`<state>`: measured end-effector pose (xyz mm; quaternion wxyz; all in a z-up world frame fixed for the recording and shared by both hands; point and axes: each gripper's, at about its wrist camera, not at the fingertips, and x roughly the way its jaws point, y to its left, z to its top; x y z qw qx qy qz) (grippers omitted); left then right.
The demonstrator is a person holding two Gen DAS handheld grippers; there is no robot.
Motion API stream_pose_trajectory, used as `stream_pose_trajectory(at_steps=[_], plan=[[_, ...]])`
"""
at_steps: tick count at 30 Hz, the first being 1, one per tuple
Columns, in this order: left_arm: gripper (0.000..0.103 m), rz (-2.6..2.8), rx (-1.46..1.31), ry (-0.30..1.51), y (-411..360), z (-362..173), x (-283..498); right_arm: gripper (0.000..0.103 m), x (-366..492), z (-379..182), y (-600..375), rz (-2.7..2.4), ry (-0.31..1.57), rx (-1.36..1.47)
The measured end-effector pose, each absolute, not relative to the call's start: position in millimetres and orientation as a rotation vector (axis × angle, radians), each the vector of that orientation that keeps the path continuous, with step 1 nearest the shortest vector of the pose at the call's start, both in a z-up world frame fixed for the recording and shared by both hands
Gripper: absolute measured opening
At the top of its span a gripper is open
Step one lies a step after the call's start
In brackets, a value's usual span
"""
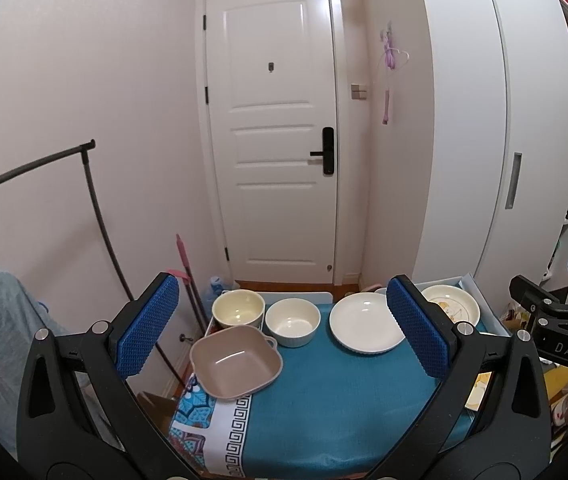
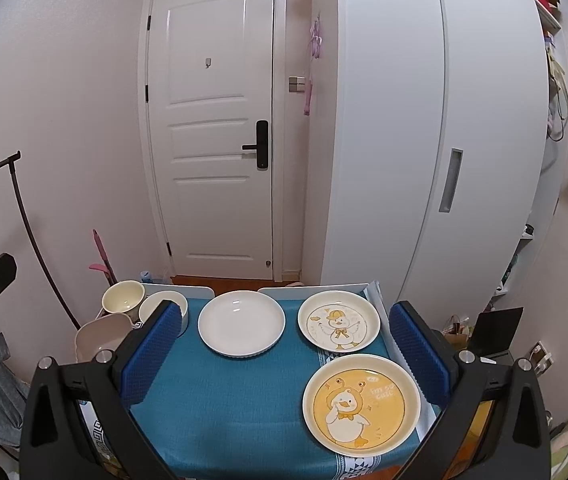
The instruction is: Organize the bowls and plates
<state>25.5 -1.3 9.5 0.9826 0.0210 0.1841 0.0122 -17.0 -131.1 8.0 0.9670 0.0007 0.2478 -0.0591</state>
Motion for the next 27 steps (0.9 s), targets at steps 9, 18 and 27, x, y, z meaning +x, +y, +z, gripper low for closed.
stream_pose_trajectory(at_steps=[9,18,27], plan=[[0.103,0.029,0.034,0.375,4.2,10.2,30.2,0.103,-11.7,10.1,-127.3,-0.115,0.508,-0.014],[0.103,0.032,0.033,0.368,8.5,10.5,41.1,0.103,-4.4,12.5,-126.5,-0.117,0.503,-0.012],[0.103,-0.063,0.085,0.383,-17.9,4.8,83.7,0.103,12.7,1.9,-156.0,-0.191,0.529,0.03]])
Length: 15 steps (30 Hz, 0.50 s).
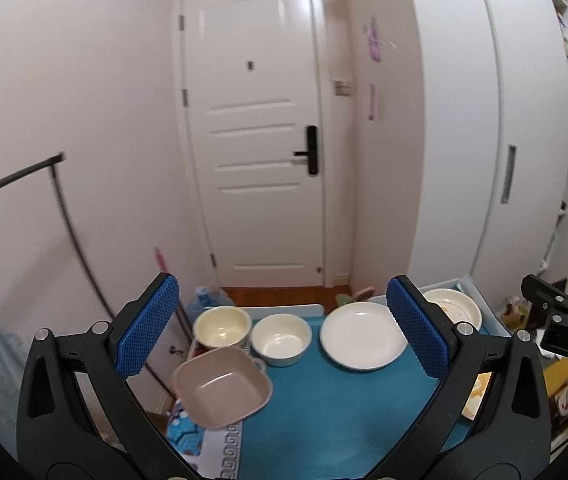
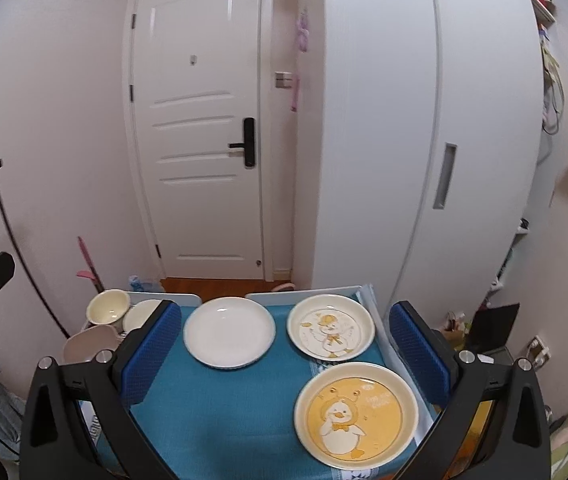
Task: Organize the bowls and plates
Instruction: 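Lower both grippers onto the large yellow duck plate rim and close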
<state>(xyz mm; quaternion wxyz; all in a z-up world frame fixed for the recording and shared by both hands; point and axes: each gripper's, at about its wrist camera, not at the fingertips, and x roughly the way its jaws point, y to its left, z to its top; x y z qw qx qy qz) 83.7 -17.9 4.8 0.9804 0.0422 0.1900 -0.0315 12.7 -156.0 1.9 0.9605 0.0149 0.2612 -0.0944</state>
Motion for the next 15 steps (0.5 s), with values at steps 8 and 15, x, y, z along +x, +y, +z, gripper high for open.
stream_pose_trajectory(at_steps=[8,15], plan=[[0.103,-0.236,0.102,0.506,-72.8,-27.0,137.4,0.103,13.5,-31.0,-216.0,-0.307,0.634,0.086],[0.103,-0.386,0.15,0.708,-143.9,-90.8,169.2,0.103,8.3,-88.4,-286.9,-0.305,0.779,0.188]])
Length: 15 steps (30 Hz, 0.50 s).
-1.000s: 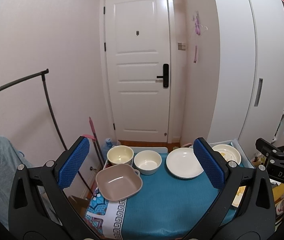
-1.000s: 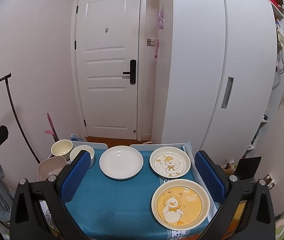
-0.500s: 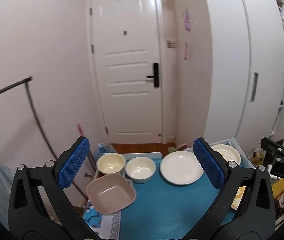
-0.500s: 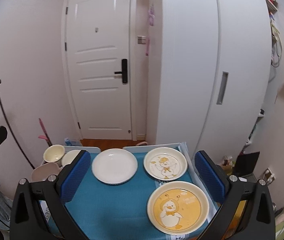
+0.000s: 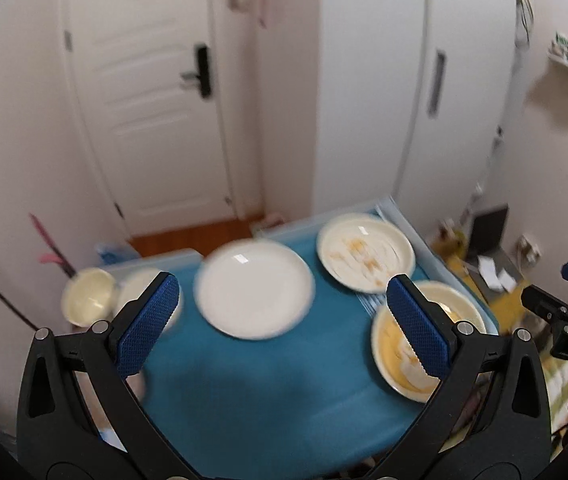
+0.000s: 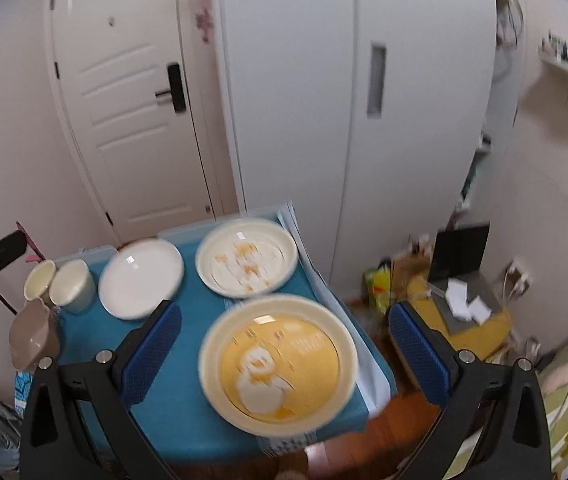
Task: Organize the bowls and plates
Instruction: 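Lower both grippers onto the large yellow duck plate rim and close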
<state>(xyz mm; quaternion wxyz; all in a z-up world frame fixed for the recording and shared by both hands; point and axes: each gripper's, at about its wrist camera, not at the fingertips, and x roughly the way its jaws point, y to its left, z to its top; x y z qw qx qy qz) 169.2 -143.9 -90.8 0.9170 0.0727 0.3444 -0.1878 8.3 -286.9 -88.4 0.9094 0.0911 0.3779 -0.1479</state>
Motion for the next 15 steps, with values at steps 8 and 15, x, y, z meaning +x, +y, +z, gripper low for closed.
stream_pose_trajectory(at_steps=[8,15], plan=[[0.101,-0.444,0.182,0.991,-208.6,-193.0,184.0,0.087,13.9,-172.2,-347.1,-0.13,0.968,0.327],[0.077,-0.471,0.152,1.172,-238.1,-265.5,190.0,0.059,31.1,-234.9,-382.2,0.025,1.084,0.403]])
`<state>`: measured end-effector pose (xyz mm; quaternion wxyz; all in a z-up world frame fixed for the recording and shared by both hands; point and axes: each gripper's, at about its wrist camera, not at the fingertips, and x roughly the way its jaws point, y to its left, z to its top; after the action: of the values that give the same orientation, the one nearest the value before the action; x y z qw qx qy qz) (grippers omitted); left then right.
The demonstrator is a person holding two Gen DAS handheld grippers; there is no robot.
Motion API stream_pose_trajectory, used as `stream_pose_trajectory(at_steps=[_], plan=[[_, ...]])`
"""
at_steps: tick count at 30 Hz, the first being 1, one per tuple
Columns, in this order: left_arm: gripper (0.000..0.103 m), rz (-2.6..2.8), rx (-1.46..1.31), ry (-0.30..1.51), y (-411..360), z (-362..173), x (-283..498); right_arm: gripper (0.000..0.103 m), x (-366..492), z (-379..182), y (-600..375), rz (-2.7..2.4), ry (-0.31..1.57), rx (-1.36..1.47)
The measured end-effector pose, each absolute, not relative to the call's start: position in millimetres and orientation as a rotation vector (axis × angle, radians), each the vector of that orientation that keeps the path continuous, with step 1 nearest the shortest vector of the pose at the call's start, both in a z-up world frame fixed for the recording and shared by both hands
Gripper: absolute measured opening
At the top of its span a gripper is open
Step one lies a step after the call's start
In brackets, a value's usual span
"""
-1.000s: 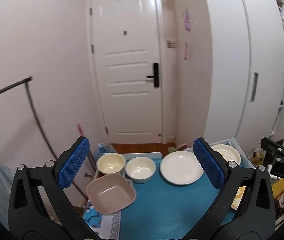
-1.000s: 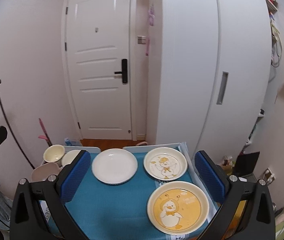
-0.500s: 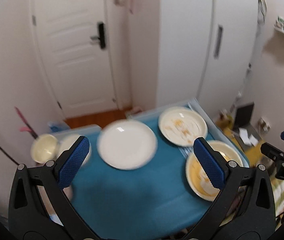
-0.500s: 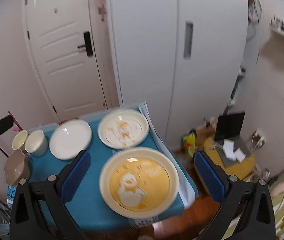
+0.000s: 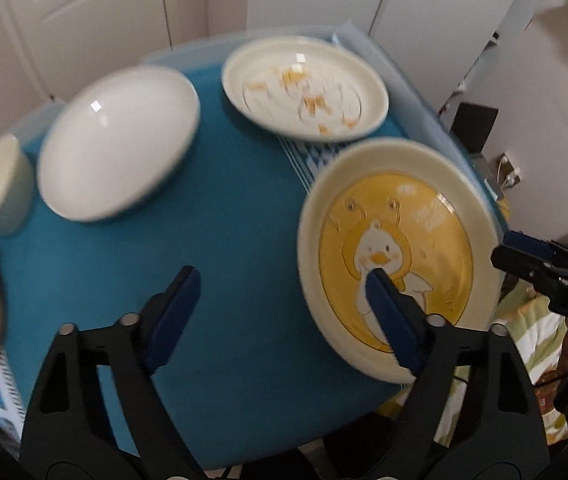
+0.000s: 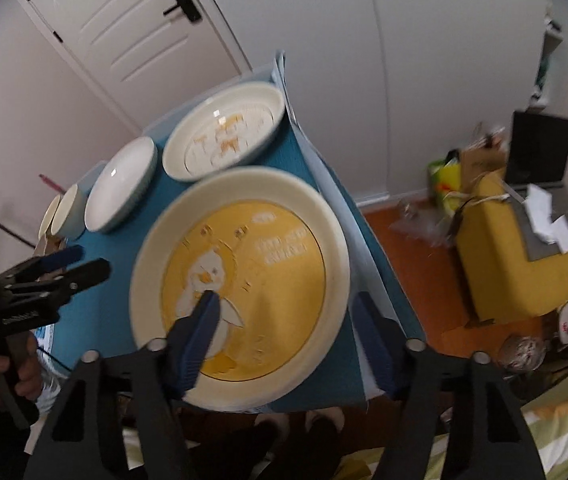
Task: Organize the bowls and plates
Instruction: 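Lower both grippers onto the large yellow duck plate rim and close, then carry the yellow duck plate beside the taupe dish, lower it, open both grippers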
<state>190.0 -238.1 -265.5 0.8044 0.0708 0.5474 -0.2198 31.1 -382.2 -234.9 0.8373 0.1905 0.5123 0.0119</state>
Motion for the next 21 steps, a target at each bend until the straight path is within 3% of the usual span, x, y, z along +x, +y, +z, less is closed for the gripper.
stream_pose_trajectory(at_steps=[3,8,10,14,21], plan=[[0.068,-0.464,0.134,1.213,-248.2,-284.3,190.0,0.057,37.7,-251.1,-392.5,0.056,1.108,0.4],[0.053,-0.466,0.128,1.24,-255.7,-297.7,189.0,0.034,45.1,-260.4,-402.8,0.113,1.113,0.401],[0.047,-0.47,0.125,1.247,-258.4,-300.6,189.0,0.031,48.0,-262.9,-404.6,0.131,1.11,0.398],[0.025,-0.493,0.105,1.27,-261.7,-305.4,188.5,0.02,51.6,-261.3,-404.2,0.151,1.102,0.389],[0.024,-0.486,0.096,1.271,-261.1,-306.3,191.4,0.014,55.9,-264.0,-406.7,0.142,1.109,0.366]])
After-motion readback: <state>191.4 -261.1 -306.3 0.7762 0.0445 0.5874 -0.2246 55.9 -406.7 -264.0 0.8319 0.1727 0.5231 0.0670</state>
